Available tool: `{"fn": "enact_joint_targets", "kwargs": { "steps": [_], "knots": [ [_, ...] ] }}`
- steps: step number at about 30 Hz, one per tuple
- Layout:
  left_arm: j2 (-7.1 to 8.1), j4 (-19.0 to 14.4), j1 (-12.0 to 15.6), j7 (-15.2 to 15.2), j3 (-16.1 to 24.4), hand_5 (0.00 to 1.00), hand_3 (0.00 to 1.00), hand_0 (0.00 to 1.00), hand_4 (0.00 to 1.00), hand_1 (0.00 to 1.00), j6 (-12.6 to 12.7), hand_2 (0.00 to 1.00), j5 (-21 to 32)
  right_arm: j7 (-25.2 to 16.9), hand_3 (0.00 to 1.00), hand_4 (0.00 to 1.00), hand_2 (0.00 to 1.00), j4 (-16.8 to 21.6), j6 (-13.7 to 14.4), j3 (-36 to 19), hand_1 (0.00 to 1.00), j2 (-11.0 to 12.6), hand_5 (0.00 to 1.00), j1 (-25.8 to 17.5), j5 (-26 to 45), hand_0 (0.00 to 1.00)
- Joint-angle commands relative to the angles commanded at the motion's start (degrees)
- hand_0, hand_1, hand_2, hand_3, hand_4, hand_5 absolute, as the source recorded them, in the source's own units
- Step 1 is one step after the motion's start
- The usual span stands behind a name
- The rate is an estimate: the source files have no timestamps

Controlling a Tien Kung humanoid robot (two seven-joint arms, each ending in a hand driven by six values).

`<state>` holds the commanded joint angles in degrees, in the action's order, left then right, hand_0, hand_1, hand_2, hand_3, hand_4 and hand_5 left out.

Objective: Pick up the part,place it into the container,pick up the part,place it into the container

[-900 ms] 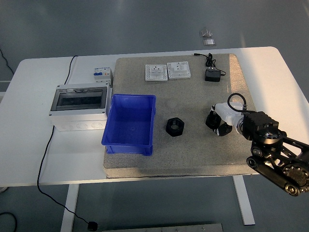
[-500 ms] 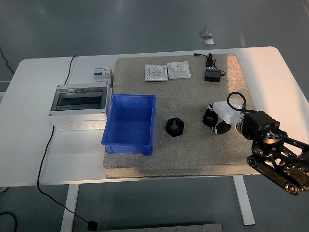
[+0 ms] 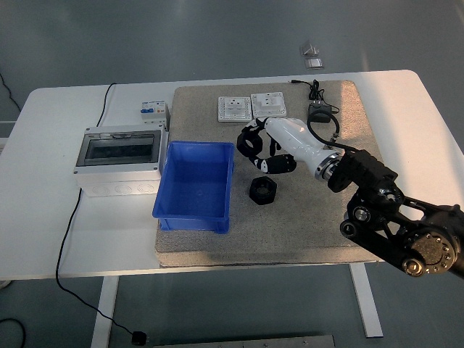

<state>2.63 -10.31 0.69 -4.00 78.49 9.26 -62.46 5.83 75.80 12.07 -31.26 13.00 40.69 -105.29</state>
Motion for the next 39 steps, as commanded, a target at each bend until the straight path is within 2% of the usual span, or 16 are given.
{"fn": "enact_joint_targets", "kwargs": {
  "steps": [1,2,7,8,13,14,19,20,25,26,39],
  "knots": [
    [-0.03,0.0,-0.1,0.0,0.0,0.769,0.770,0.717,0.798,0.707,0.0,0.715,0.0,-1.3,0.576,0.206,0.537,-0.2,0.4,1.3,0.340,-0.6,0.002,0.9,-0.4,0.350],
    [-0.06,0.0,-0.1,0.0,0.0,0.770,0.769,0.716,0.798,0.706,0.0,0.715,0.0,-2.3,0.591,0.211,0.546,-0.6,0.4,2.3,0.384,-1.1,0.002,1.5,-0.5,0.446],
    [-0.11,0.0,-0.3,-0.1,0.0,0.770,0.769,0.716,0.798,0.706,0.0,0.715,0.0,-6.2,0.591,0.211,0.546,-3.0,-2.2,6.6,0.384,-3.1,0.002,2.4,0.4,0.446],
    [-0.12,0.0,-0.4,-0.1,-0.1,0.770,0.768,0.717,0.798,0.705,0.1,0.715,0.1,-6.1,0.654,0.202,0.630,-3.6,-3.2,7.1,0.619,-3.6,0.002,2.3,-0.1,0.644],
    [-0.10,0.0,-0.4,-0.2,0.0,0.770,0.768,0.717,0.798,0.705,0.0,0.715,0.0,-4.5,0.654,0.202,0.630,-4.9,-4.9,7.4,0.619,-4.5,0.002,2.0,-2.0,0.644],
    [-0.10,0.0,-0.4,-0.3,0.0,0.768,0.767,0.716,0.799,0.706,0.0,0.712,-0.1,-4.1,0.693,0.361,0.719,-5.1,-5.1,7.4,0.753,-4.6,0.046,1.9,-2.2,0.835],
    [-0.12,0.0,-0.3,-0.3,0.3,0.768,0.767,0.716,0.799,0.706,0.0,0.712,-0.4,-3.2,0.693,0.361,0.719,-5.5,-5.4,7.7,0.753,-4.8,0.046,1.8,-2.2,0.835],
    [-0.12,0.0,-0.3,-0.3,0.3,0.766,0.767,0.716,0.798,0.706,0.0,0.711,-0.5,-3.1,0.737,0.487,0.791,-5.5,-5.5,7.8,0.837,-4.8,0.170,1.9,-2.1,0.918],
    [-0.14,0.0,-0.3,-0.4,0.4,0.766,0.767,0.716,0.798,0.706,0.0,0.711,-0.5,-2.1,0.737,0.487,0.791,-5.5,-6.2,8.1,0.837,-4.8,0.170,1.9,-2.0,0.918],
    [-0.14,0.0,-0.3,-0.4,0.4,0.763,0.767,0.716,0.799,0.706,0.0,0.710,-0.5,-1.9,0.747,0.527,0.824,-5.5,-6.3,8.0,0.882,-4.8,0.205,1.8,-2.1,0.992],
    [0.02,0.0,-0.3,-1.2,0.4,0.762,0.770,0.717,0.799,0.707,-0.4,0.712,-0.6,0.8,0.764,0.565,0.835,-4.9,-7.1,7.2,0.891,-4.6,0.225,1.4,-3.9,0.998]
  ]
}}
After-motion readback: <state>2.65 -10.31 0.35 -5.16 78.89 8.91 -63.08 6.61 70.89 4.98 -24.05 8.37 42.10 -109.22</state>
